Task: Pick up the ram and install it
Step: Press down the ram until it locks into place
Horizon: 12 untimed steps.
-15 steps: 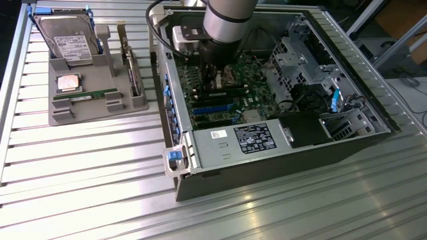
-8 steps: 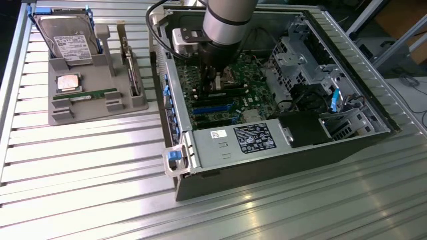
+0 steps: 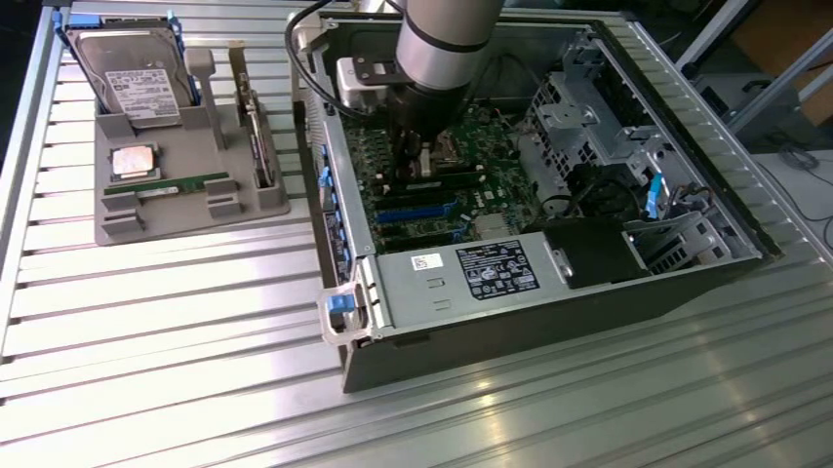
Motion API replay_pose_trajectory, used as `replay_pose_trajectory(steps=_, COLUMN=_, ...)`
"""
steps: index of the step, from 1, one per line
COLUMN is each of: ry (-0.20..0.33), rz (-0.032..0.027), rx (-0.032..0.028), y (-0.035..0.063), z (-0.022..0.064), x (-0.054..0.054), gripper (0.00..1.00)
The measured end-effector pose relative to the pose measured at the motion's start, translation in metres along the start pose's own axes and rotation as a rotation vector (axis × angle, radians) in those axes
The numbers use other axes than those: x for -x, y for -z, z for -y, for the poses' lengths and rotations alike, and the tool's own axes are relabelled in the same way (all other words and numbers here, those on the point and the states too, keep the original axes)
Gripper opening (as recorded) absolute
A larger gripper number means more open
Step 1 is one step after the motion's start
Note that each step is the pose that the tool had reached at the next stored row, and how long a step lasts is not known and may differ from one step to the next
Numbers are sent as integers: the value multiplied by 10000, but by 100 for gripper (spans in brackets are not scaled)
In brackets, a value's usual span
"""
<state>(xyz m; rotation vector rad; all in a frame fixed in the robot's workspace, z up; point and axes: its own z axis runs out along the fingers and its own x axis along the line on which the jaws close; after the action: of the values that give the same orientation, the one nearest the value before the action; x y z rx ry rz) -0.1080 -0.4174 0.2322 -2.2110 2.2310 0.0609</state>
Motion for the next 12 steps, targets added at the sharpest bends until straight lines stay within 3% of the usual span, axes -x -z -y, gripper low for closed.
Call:
replay_pose_trajectory(steps=4, ry=2, rz=20, rx=10, y=131, z=2, x=1, gripper=10)
replay_pose_trajectory(steps=6, ry=2, rz=52, rx=10, y=147, z=38, x=3, gripper=10)
replay_pose_trajectory(steps=9, ry=-2, rz=84, rx=159, y=153, z=272, x=4, gripper=10)
replay_pose_trajectory(steps=10, ry=-5, rz=99, rx=249, y=154, z=383, x=5, gripper=10)
replay_pose_trajectory(steps=12, ry=-7, rz=131, rx=333, y=155, z=509, x=6, gripper=10)
